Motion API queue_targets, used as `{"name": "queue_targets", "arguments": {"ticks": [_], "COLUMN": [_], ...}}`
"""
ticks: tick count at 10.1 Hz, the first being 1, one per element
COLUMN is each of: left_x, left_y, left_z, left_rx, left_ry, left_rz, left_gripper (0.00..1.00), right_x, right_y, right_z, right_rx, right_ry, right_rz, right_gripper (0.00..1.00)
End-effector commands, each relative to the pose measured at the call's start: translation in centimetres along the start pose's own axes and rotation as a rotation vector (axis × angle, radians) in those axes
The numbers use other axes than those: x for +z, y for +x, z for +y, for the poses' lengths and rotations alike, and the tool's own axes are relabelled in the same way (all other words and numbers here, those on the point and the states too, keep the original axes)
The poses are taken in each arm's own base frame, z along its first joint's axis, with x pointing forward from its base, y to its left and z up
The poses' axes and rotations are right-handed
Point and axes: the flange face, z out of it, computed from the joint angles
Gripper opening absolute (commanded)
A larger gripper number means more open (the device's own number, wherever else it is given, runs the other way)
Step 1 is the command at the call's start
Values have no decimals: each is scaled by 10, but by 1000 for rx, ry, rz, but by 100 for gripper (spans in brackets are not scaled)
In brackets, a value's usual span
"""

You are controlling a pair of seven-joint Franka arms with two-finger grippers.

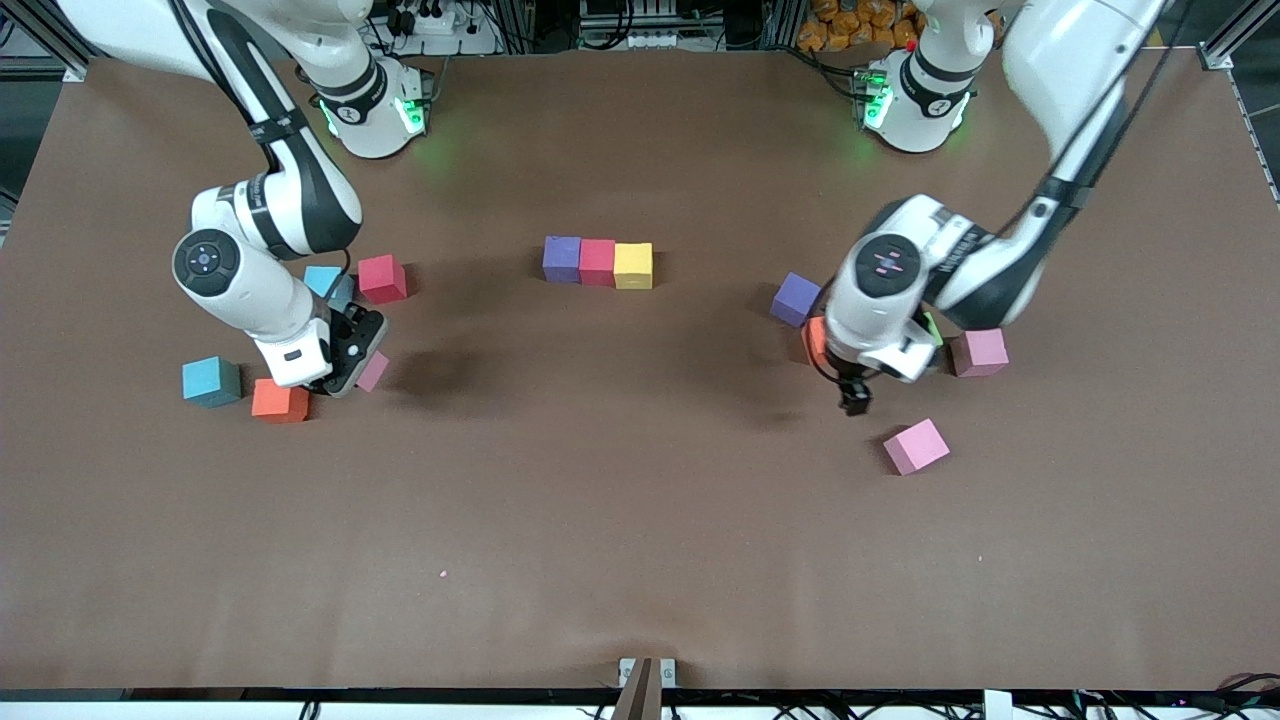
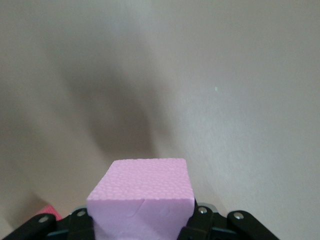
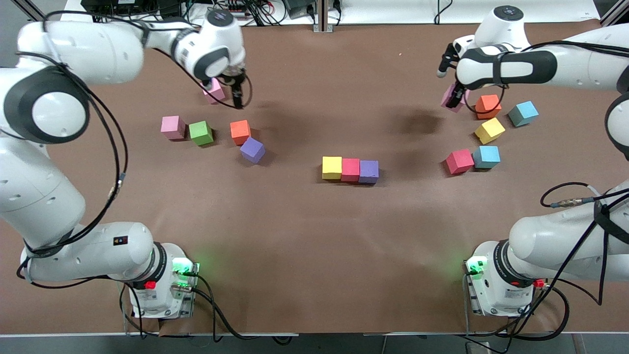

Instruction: Form number 2 with 11 blocks

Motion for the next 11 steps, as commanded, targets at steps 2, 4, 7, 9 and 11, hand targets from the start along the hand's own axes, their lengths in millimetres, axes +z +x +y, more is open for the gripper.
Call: {"name": "queue_targets", "arguments": {"ticks": [2, 4, 7, 9, 11], "left_x": [-9, -8, 0, 7, 17], "left_y": [48, 61, 93, 110, 103], "left_z": [32, 39, 50, 58, 76], "left_rx": [144, 273, 496, 660, 739], "left_ry": [-22, -20, 2, 12, -1], "left_rz": [-6, -7, -27, -61, -103], "left_gripper": [100, 100, 100, 100, 100], "right_x": [-28, -30, -15, -13, -1], "right_y": [77, 124, 182, 240, 266], "right_z": [-24, -47, -70, -108, -131], "right_rx": [185, 320, 545, 694, 858], "right_ry": [-18, -6, 45, 76, 88], "right_rz": [59, 89, 114, 141, 137], "right_gripper": [38, 38, 38, 35, 35]}}
